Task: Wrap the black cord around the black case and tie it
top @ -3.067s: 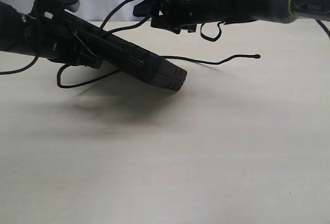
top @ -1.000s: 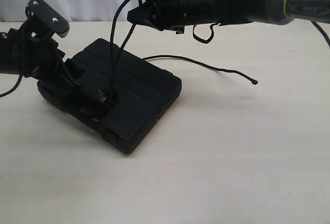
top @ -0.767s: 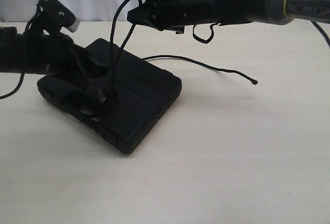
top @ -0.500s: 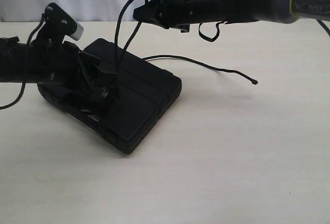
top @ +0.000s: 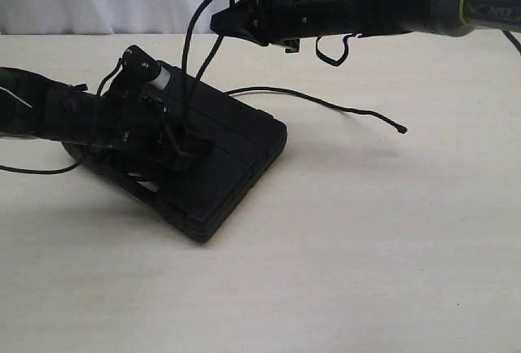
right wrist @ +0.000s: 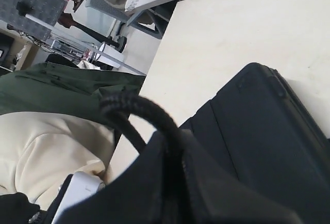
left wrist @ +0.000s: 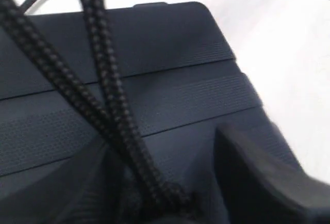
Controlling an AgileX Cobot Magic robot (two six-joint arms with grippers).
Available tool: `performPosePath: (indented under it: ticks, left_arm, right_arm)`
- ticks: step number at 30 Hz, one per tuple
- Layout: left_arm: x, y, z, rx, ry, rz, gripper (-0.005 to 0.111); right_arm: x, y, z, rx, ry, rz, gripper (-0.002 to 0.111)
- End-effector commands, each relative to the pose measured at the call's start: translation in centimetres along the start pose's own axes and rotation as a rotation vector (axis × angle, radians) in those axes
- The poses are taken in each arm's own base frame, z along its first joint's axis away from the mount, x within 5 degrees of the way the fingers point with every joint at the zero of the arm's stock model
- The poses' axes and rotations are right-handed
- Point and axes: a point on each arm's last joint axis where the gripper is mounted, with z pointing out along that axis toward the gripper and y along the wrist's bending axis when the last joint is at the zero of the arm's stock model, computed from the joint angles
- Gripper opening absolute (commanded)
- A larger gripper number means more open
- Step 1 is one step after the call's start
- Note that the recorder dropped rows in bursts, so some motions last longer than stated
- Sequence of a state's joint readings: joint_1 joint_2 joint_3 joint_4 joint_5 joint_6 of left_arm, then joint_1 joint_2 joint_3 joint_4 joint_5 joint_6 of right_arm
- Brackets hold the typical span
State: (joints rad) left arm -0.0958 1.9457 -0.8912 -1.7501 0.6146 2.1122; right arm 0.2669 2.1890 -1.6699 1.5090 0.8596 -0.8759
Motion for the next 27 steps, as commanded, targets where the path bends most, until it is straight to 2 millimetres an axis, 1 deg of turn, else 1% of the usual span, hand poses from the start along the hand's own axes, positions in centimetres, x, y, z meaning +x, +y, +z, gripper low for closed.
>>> performPosePath:
  ticks: [1,2,3,8,11,13,14,17,19,20,21,23,24,27]
  left_arm:
    - [0.8,0.5,0.3,-0.051,0.069,0.054,0.015]
    - [0.8,0.5,0.3,-0.048,0.074,0.069,0.002]
    - [0.5,0.6,0.3,-0.048,0.066,0.074,0.0]
    - [0.2,0.6,0.3,-0.05,0.049,0.062,0.0]
    - [0.2,0.7,0.3,-0.055,0.055,0.066,0.0]
    - [0.3,0.8,0.3,-0.065,0.061,0.066,0.0]
    - [0.3,0.8,0.3,-0.072,0.065,0.066,0.0]
    - [0.3,0.8,0.3,-0.073,0.067,0.068,0.0]
    - [0.3,0.8,0.3,-0.073,0.067,0.068,0.0]
    - [0.3,0.8,0.3,-0.073,0.067,0.068,0.0]
    - [0.3,0.8,0.3,-0.073,0.067,0.068,0.0]
    - [0.3,0.8,0.3,-0.073,0.067,0.068,0.0]
    - [0.3,0.8,0.3,-0.073,0.067,0.068,0.0]
    - [0.3,0.9,0.3,-0.074,0.065,0.069,0.0]
  right_arm:
    - [-0.8,-0.8,-1.6,0.011,0.004,-0.012,0.005]
    - [-0.9,-1.3,-2.1,0.029,0.008,-0.013,0.005]
    - [-1.0,-1.6,-2.3,0.044,0.017,-0.022,0.005]
    - [-0.3,-2.7,-2.5,0.151,0.096,-0.127,0.005]
    - [-0.3,-2.8,-2.7,0.148,0.115,-0.133,0.006]
    - [-0.2,-2.7,-2.7,0.142,0.119,-0.131,0.013]
    - [-0.2,-2.7,-2.7,0.142,0.119,-0.131,0.019]
    - [-0.2,-2.7,-2.7,0.143,0.12,-0.111,0.042]
    - [-0.4,-2.8,-3.2,0.161,0.117,-0.072,0.058]
    - [-0.6,-2.9,-3.6,0.179,0.119,-0.057,0.062]
    - [-0.9,-3.0,-4.5,0.205,0.116,-0.026,0.063]
    - [-1.6,-3.0,-6.5,0.257,0.113,0.033,0.062]
    - [-1.9,-3.0,-7.8,0.294,0.125,0.044,0.06]
    - [-2.8,-2.4,-11.5,0.385,0.144,0.015,0.057]
